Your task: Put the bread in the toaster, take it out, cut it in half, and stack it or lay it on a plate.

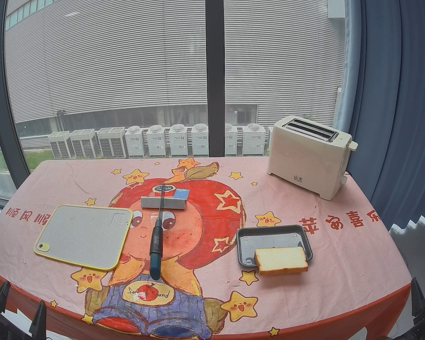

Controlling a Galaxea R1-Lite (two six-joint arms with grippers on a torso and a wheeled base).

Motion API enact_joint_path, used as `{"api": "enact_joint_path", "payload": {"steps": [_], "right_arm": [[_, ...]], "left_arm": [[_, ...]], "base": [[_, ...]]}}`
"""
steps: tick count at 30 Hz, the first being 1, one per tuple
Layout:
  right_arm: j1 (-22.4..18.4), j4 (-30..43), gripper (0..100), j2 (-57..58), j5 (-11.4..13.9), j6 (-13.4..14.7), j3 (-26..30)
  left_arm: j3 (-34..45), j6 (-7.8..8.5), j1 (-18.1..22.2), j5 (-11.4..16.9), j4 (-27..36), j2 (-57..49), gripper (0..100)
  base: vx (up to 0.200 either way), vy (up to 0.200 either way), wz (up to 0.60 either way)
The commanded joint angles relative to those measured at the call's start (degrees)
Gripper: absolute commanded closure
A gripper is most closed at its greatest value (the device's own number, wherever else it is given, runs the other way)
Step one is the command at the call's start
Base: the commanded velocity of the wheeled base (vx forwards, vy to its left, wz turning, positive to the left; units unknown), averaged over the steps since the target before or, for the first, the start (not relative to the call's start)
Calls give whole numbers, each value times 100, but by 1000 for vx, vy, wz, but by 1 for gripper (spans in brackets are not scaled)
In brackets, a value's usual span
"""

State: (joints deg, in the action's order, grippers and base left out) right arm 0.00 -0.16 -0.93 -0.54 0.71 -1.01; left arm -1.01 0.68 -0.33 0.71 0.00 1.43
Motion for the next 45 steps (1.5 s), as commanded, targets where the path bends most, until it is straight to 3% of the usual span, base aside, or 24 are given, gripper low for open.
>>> {"api": "enact_joint_path", "payload": {"steps": [1, 45], "right_arm": [[0, -2, 0, 84, 1, -9, 101], [-18, 16, 0, 57, 62, -71, 101]], "left_arm": [[92, 2, -2, 0, 0, -2, 0], [92, 2, -2, 0, 0, -2, 0]], "base": [[0, 0, 0], [0, 0, 0]]}}
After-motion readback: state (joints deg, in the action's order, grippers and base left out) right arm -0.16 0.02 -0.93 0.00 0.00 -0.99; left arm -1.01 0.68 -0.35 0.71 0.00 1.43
